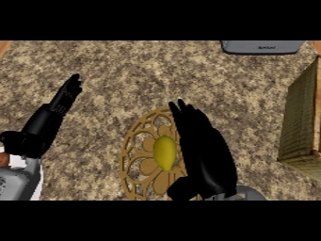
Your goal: Pick the lemon from the placemat and place it in the basket
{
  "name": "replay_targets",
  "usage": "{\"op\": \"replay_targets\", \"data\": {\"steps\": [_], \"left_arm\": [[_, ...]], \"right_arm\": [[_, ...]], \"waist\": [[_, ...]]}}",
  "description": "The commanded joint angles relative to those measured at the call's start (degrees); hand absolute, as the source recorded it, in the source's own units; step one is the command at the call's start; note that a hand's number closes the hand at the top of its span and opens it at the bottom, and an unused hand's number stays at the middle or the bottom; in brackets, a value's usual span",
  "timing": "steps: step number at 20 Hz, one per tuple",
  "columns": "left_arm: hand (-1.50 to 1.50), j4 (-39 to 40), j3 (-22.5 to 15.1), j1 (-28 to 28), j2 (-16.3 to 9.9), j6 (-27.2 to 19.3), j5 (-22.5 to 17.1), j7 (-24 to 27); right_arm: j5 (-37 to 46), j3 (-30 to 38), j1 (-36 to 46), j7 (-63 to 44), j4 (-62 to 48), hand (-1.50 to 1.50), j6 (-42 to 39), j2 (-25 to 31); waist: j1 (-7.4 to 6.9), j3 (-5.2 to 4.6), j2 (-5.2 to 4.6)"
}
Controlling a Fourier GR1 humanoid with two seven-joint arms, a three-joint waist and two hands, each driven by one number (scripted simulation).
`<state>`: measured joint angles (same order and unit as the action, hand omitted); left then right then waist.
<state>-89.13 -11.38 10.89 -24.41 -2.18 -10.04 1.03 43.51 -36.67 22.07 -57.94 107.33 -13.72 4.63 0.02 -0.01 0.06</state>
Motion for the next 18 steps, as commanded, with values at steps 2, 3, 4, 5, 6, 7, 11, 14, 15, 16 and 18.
{"op": "replay_targets", "data": {"steps": [2,3,4,5,6,7,11,14,15,16,18], "left_arm": [[0.00,-2.0,1.1,-2.1,2.0,1.1,2.5,0.1],[0.00,0.4,2.1,-1.5,2.1,1.8,2.7,1.3],[0.00,-3.6,1.0,-3.5,3.0,1.3,3.5,-0.2],[0.00,1.0,4.9,1.0,0.8,4.3,1.1,-0.8],[0.00,3.6,3.6,1.1,4.0,3.7,3.8,1.5],[0.00,4.1,4.2,4.8,3.8,4.0,3.5,-1.8],[0.00,1.0,5.2,-0.9,4.4,6.2,4.8,1.2],[0.00,-5.4,6.2,-2.0,4.6,5.2,5.1,-5.3],[0.00,-0.9,5.2,-0.3,7.2,5.0,7.1,-2.4],[0.00,0.8,7.6,-0.6,5.3,7.8,5.7,-0.3],[0.00,-0.8,7.1,0.0,6.7,6.4,6.7,-2.2]], "right_arm": [[7.4,-1.9,-3.3,1.0,-3.5,-1.50,3.8,-3.5],[7.1,-3.9,-4.8,-2.0,-1.1,-1.50,3.2,-4.5],[5.3,2.3,-3.3,5.7,-5.6,-1.50,3.0,-2.5],[8.8,-4.6,-8.0,0.8,0.7,-1.50,3.9,-4.1],[7.6,-1.4,-7.8,5.0,-0.2,-1.50,2.9,-2.9],[7.1,-0.9,-4.5,2.7,-0.3,-1.50,1.5,-4.5],[6.8,-4.3,-6.9,3.4,-1.3,-1.50,5.5,-4.6],[7.6,-3.6,-6.2,3.7,-2.8,-1.50,5.0,-4.6],[5.4,-2.1,-2.5,3.3,-5.4,-1.50,5.7,-4.6],[5.8,-3.3,-3.0,-0.5,-0.8,-1.50,2.4,-4.6],[4.5,-3.7,-0.7,-1.3,-5.2,-1.50,4.2,-4.6]], "waist": [[-0.14,0.01,0.00],[-0.03,0.00,0.00],[-0.21,0.01,-0.03],[0.14,0.00,0.00],[0.13,0.00,-0.04],[0.14,0.00,-0.05],[-0.07,0.00,-0.02],[-0.21,0.01,0.03],[-0.16,0.00,-0.04],[-0.09,0.00,-0.02],[-0.22,0.00,-0.03]]}}
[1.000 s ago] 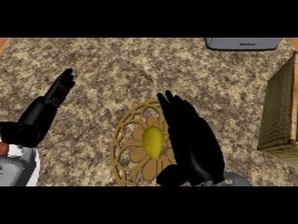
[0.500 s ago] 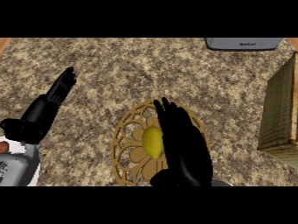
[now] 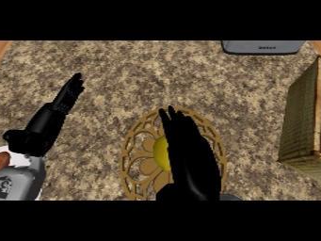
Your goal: Pick the lemon from the placemat and place it in the basket
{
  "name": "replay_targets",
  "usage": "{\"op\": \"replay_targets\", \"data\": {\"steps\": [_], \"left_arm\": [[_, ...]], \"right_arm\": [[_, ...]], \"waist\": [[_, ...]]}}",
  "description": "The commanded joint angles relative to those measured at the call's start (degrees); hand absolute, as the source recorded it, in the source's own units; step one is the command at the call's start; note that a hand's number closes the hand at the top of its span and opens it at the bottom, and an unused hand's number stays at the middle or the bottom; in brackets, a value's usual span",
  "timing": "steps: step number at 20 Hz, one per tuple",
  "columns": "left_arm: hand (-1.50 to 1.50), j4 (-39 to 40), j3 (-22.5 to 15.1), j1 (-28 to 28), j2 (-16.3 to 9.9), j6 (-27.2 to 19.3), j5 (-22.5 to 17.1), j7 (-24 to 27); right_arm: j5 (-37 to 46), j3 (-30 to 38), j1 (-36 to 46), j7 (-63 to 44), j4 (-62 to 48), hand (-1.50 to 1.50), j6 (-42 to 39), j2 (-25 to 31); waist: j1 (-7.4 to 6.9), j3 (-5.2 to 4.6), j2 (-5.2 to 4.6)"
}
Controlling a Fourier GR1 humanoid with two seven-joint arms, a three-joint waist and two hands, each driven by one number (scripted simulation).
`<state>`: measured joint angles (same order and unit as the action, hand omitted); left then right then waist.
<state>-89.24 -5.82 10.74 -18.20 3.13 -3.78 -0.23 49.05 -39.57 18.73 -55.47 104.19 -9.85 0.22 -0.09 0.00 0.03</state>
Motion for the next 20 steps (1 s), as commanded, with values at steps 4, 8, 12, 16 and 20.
{"op": "replay_targets", "data": {"steps": [4,8,12,16,20], "left_arm": [[0.00,0.9,3.5,-0.1,-0.4,4.4,-0.6,0.3],[0.00,6.4,2.3,0.4,3.1,1.8,4.4,6.2],[0.00,-1.6,4.1,0.9,2.6,4.2,1.7,-3.1],[0.00,-4.3,5.2,-3.1,2.1,6.6,1.6,-2.1],[0.00,-2.3,5.1,-3.8,3.4,6.6,3.1,1.0]], "right_arm": [[-1.3,0.1,5.1,-3.8,-5.0,-1.50,-0.6,-0.2],[1.2,0.5,1.1,0.9,-8.0,-1.50,0.2,-0.2],[-0.3,0.6,3.6,1.4,-11.8,-1.50,2.4,-0.2],[0.3,-1.7,1.9,-3.1,-7.4,-1.50,1.4,-0.2],[0.3,1.8,3.0,3.5,-17.9,-1.50,4.3,-0.2]], "waist": [[-0.14,-0.01,-0.03],[0.15,-0.01,-0.08],[-0.11,0.01,-0.02],[-0.11,0.00,0.04],[-0.16,0.00,-0.03]]}}
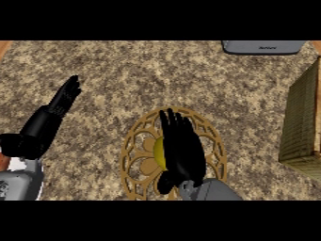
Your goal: Pick the lemon from the placemat and place it in the basket
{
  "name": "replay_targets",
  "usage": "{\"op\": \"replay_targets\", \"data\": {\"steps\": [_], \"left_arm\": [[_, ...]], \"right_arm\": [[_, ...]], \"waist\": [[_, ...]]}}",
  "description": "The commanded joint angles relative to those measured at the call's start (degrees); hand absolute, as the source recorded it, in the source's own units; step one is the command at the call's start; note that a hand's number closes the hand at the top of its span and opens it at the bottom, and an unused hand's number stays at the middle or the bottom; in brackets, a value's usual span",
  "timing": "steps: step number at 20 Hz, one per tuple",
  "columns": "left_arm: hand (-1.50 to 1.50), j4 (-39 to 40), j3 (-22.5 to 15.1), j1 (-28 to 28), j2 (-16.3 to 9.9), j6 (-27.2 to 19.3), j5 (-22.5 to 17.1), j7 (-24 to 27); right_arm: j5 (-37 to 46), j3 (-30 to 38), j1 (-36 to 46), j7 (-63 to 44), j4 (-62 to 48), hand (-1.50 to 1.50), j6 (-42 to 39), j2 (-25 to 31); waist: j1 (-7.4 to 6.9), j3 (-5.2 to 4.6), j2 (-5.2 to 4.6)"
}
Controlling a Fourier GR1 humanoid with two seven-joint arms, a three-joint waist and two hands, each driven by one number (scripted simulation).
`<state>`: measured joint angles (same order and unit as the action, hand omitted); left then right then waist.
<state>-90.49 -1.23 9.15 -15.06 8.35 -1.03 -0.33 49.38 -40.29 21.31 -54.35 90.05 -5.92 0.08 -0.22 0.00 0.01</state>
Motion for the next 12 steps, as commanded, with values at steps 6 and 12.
{"op": "replay_targets", "data": {"steps": [6,12], "left_arm": [[0.00,-1.2,2.6,2.4,0.3,2.3,-0.2,-4.5],[0.00,3.6,3.2,0.8,1.9,2.2,2.7,3.0]], "right_arm": [[-1.2,0.3,0.6,1.5,-6.3,-1.50,2.5,-0.1],[-4.0,0.6,-0.6,3.6,-7.2,-1.50,0.8,-0.1]], "waist": [[-0.04,0.01,0.00],[0.19,-0.01,-0.03]]}}
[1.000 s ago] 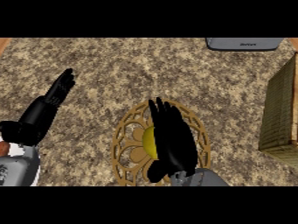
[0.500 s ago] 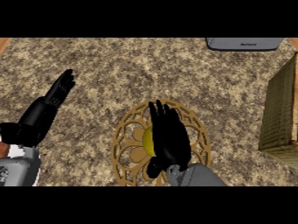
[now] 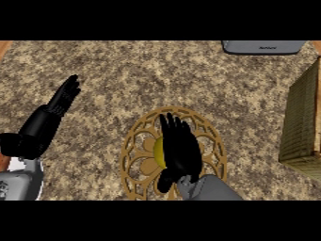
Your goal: Pick the lemon from the placemat and place it in the basket
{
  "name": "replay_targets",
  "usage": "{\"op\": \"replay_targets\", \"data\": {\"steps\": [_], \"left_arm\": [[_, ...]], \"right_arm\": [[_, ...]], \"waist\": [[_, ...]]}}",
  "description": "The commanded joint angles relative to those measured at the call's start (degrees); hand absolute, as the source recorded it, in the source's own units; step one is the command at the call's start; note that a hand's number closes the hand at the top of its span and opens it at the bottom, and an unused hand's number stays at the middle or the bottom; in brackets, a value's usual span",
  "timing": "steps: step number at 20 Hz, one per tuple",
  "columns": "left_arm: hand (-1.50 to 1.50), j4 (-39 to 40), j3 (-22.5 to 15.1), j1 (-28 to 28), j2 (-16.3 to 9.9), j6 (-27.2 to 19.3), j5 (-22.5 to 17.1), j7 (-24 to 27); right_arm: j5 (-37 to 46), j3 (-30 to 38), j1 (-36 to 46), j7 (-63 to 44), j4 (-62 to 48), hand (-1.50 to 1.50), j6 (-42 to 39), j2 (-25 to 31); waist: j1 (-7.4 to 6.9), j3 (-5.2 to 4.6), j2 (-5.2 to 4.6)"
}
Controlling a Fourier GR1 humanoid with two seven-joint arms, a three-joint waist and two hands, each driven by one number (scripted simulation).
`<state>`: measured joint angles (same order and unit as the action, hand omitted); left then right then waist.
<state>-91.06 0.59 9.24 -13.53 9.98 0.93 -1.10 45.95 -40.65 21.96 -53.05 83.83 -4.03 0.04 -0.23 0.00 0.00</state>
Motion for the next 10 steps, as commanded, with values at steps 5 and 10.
{"op": "replay_targets", "data": {"steps": [5,10], "left_arm": [[0.00,2.4,0.9,3.9,1.4,0.1,0.9,-1.0],[0.00,-0.6,1.1,1.5,1.5,0.7,1.1,-1.3]], "right_arm": [[-1.5,1.0,1.1,3.9,-3.8,1.50,-4.1,0.0],[-2.4,-2.2,3.1,5.4,-10.6,1.50,0.6,0.0]], "waist": [[0.15,0.00,-0.01],[-0.31,0.01,-0.05]]}}
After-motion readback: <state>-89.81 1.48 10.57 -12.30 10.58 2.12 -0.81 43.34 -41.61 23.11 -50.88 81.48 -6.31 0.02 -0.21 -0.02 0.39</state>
